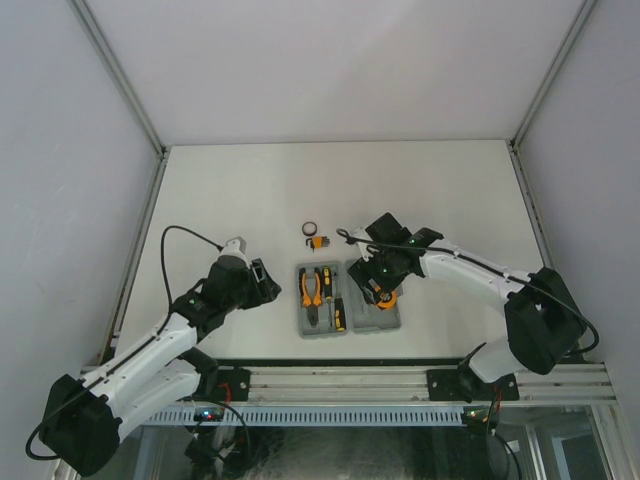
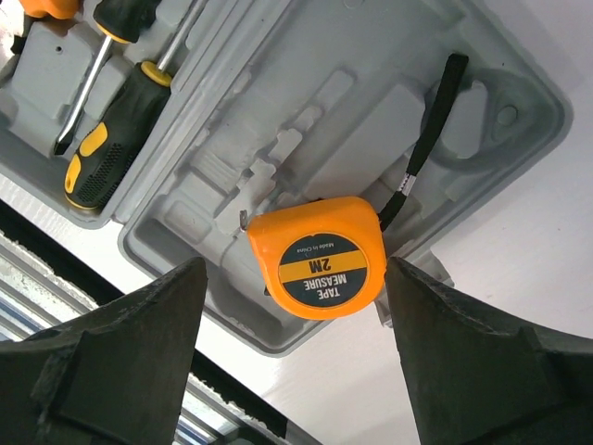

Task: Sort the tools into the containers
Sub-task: Place the engineering item in the storage box.

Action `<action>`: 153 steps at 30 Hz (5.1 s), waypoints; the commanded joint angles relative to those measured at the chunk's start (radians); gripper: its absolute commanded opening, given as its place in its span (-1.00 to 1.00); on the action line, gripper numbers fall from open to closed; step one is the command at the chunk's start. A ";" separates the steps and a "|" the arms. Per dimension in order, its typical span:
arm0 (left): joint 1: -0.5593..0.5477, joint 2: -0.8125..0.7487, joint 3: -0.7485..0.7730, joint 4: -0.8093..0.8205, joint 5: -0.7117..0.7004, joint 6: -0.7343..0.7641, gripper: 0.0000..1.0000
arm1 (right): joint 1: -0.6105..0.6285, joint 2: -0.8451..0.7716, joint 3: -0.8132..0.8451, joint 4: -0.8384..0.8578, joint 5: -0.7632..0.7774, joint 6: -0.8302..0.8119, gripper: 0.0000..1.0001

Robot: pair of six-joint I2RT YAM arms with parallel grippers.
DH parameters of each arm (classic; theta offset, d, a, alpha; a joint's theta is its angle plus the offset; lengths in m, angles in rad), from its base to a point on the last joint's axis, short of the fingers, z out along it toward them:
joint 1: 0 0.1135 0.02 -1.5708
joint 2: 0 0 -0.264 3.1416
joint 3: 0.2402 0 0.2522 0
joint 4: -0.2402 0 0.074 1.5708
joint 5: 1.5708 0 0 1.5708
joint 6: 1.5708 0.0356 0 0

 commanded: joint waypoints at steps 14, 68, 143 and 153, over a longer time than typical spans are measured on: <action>0.005 -0.009 0.020 0.021 0.007 0.010 0.26 | 0.001 0.129 0.096 -0.068 0.009 -0.082 0.54; 0.007 0.029 0.018 0.050 0.020 0.019 0.26 | 0.091 -0.027 -0.095 0.021 0.188 0.444 0.00; -0.005 0.397 0.045 0.378 0.289 0.055 -0.11 | 0.042 -0.084 -0.205 0.050 0.187 0.459 -0.54; -0.014 0.454 0.039 0.414 0.301 0.055 -0.42 | 0.046 -0.005 -0.194 0.010 0.210 0.473 -0.60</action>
